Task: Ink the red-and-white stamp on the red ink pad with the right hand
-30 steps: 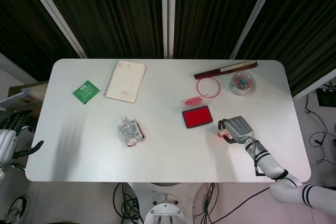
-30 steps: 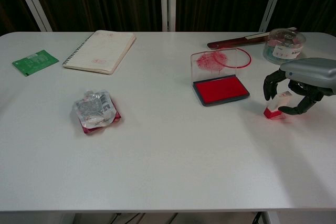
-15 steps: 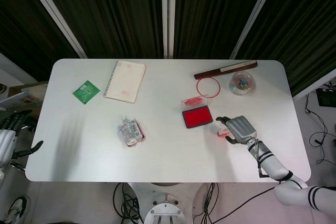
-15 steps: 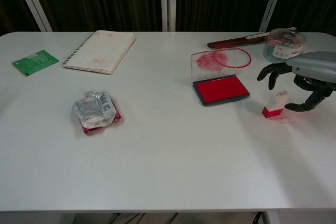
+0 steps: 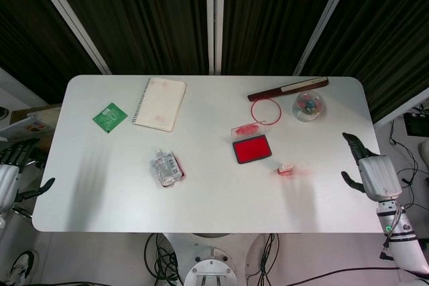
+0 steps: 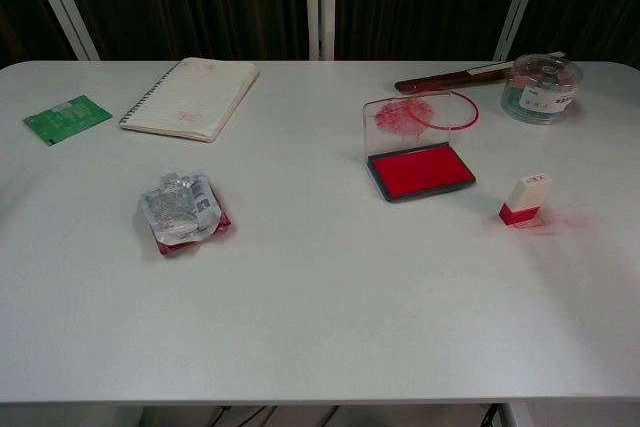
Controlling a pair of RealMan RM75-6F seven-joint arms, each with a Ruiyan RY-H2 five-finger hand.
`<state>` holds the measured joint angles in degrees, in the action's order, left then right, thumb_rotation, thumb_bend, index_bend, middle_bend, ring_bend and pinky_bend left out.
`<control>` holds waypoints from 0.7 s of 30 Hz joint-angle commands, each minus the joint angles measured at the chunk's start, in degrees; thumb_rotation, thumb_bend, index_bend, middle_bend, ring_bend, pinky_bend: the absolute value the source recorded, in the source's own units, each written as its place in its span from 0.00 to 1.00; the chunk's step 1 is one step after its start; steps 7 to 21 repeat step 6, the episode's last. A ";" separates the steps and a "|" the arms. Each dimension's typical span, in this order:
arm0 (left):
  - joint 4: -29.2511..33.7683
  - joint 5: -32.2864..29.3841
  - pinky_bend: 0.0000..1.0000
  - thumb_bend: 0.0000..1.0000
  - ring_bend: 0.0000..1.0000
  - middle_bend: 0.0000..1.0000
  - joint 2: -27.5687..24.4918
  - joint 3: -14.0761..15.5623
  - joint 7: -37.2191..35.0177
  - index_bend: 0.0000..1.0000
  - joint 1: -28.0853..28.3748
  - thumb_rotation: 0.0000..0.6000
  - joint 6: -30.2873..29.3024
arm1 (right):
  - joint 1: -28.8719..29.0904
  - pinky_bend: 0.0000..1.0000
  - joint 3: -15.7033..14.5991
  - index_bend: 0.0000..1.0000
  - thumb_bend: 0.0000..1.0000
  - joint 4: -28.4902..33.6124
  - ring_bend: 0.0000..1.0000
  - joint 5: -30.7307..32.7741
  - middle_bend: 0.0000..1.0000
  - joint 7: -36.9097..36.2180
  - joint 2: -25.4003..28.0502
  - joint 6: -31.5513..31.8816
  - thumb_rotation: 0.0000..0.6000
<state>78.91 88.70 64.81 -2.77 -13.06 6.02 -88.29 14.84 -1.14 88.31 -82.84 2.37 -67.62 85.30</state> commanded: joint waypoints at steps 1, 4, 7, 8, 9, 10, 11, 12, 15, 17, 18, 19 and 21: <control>-0.13 -0.37 0.22 0.20 0.12 0.13 0.06 0.10 0.97 0.10 0.08 0.75 0.72 | -3.89 0.00 -0.05 0.00 0.14 -1.00 0.00 0.49 0.00 -1.85 -1.42 2.41 1.00; 0.05 -0.08 0.22 0.20 0.12 0.13 0.13 0.21 1.71 0.10 0.26 0.75 0.88 | -4.42 0.00 0.68 0.00 0.14 -0.52 0.00 1.62 0.00 -2.23 -1.08 1.65 1.00; 0.19 0.22 0.22 0.20 0.12 0.13 0.07 0.37 1.70 0.10 0.36 0.75 1.00 | -4.61 0.00 1.09 0.00 0.14 -0.49 0.00 1.54 0.00 -2.60 -0.93 1.59 1.00; 0.19 0.22 0.22 0.20 0.12 0.13 0.07 0.37 1.70 0.10 0.36 0.75 1.00 | -4.61 0.00 1.09 0.00 0.14 -0.49 0.00 1.54 0.00 -2.60 -0.93 1.59 1.00; 0.19 0.22 0.22 0.20 0.12 0.13 0.07 0.37 1.70 0.10 0.36 0.75 1.00 | -4.61 0.00 1.09 0.00 0.14 -0.49 0.00 1.54 0.00 -2.60 -0.93 1.59 1.00; 0.19 0.22 0.22 0.20 0.12 0.13 0.07 0.37 1.70 0.10 0.36 0.75 1.00 | -4.61 0.00 1.09 0.00 0.14 -0.49 0.00 1.54 0.00 -2.60 -0.93 1.59 1.00; 0.19 0.22 0.22 0.20 0.12 0.13 0.07 0.37 1.70 0.10 0.36 0.75 1.00 | -4.61 0.00 1.09 0.00 0.14 -0.49 0.00 1.54 0.00 -2.60 -0.93 1.59 1.00; 0.19 0.22 0.22 0.20 0.12 0.13 0.07 0.37 1.70 0.10 0.36 0.75 1.00 | -4.61 0.00 1.09 0.00 0.14 -0.49 0.00 1.54 0.00 -2.60 -0.93 1.59 1.00; 0.19 0.22 0.22 0.20 0.12 0.13 0.07 0.37 1.70 0.10 0.36 0.75 1.00 | -4.61 0.00 1.09 0.00 0.14 -0.49 0.00 1.54 0.00 -2.60 -0.93 1.59 1.00; 0.19 0.22 0.22 0.20 0.12 0.13 0.07 0.37 1.70 0.10 0.36 0.75 1.00 | -4.61 0.00 1.09 0.00 0.14 -0.49 0.00 1.54 0.00 -2.60 -0.93 1.59 1.00; 0.19 0.22 0.22 0.20 0.12 0.13 0.07 0.37 1.70 0.10 0.36 0.75 1.00 | -4.61 0.00 1.09 0.00 0.14 -0.49 0.00 1.54 0.00 -2.60 -0.93 1.59 1.00; 0.19 0.22 0.22 0.20 0.12 0.13 0.07 0.37 1.70 0.10 0.36 0.75 1.00 | -4.61 0.00 1.09 0.00 0.14 -0.49 0.00 1.54 0.00 -2.60 -0.93 1.59 1.00; 0.19 0.22 0.22 0.20 0.12 0.13 0.07 0.37 1.70 0.10 0.36 0.75 1.00 | -4.61 0.00 1.09 0.00 0.14 -0.49 0.00 1.54 0.00 -2.60 -0.93 1.59 1.00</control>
